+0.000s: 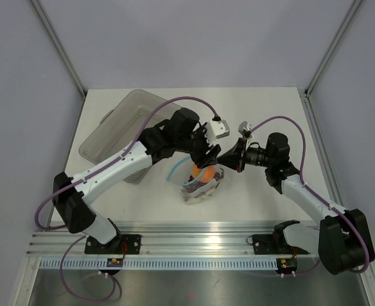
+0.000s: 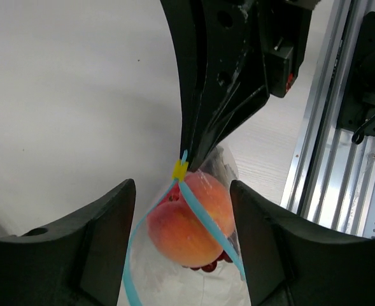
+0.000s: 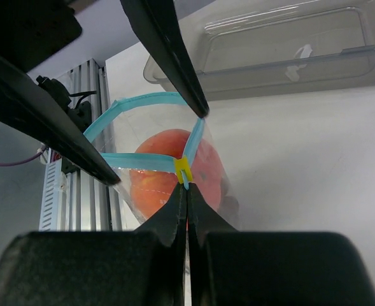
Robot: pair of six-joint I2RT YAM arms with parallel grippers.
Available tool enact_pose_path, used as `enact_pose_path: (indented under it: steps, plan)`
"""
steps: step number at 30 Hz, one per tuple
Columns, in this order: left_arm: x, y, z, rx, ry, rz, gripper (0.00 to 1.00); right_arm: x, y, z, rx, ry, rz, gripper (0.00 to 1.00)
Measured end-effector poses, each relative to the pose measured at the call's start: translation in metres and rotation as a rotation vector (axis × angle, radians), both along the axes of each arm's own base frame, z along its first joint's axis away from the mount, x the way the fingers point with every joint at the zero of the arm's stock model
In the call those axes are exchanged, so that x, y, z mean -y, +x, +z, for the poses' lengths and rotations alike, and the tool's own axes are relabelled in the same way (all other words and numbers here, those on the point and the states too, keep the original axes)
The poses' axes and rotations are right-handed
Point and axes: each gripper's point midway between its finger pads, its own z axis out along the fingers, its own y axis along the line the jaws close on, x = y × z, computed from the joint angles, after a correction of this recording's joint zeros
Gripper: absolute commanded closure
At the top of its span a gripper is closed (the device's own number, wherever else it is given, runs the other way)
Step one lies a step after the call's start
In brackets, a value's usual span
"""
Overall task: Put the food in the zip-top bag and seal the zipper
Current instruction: Zip the zipper food storage bag at the center of the board.
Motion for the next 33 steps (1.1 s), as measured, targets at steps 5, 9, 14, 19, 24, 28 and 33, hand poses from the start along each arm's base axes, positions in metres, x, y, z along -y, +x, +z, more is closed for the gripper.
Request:
enact_pose_path:
  steps: [5,9,14,19,24,28,33]
  plan:
    - [0.016,0.002,-0.027,-0.067,0.035,-0.045,0.55,0.0,-0.001,-0.001,-0.003,-0.001,0.001,1.0]
    - [0.019,-0.002,-0.037,-0.103,0.057,-0.082,0.61,0.0,-0.001,-0.001,-0.004,-0.001,0.002,1.0]
    - [0.021,-0.007,-0.032,-0.12,0.05,-0.123,0.73,-0.001,-0.005,0.0,-0.002,0.003,0.018,1.0]
    - [0.018,-0.008,-0.033,-0.134,0.051,-0.132,0.65,-0.002,-0.007,0.0,-0.009,0.006,0.027,1.0]
    - [0.017,-0.01,-0.033,-0.152,0.051,-0.131,0.59,-0.001,-0.006,0.0,-0.01,0.006,0.022,1.0]
    - [0.015,-0.01,-0.032,-0.158,0.045,-0.119,0.62,-0.001,-0.006,0.0,-0.011,0.005,0.02,1.0]
    - [0.011,-0.009,-0.031,-0.165,0.038,-0.104,0.74,-0.001,-0.006,-0.001,-0.015,0.006,0.019,1.0]
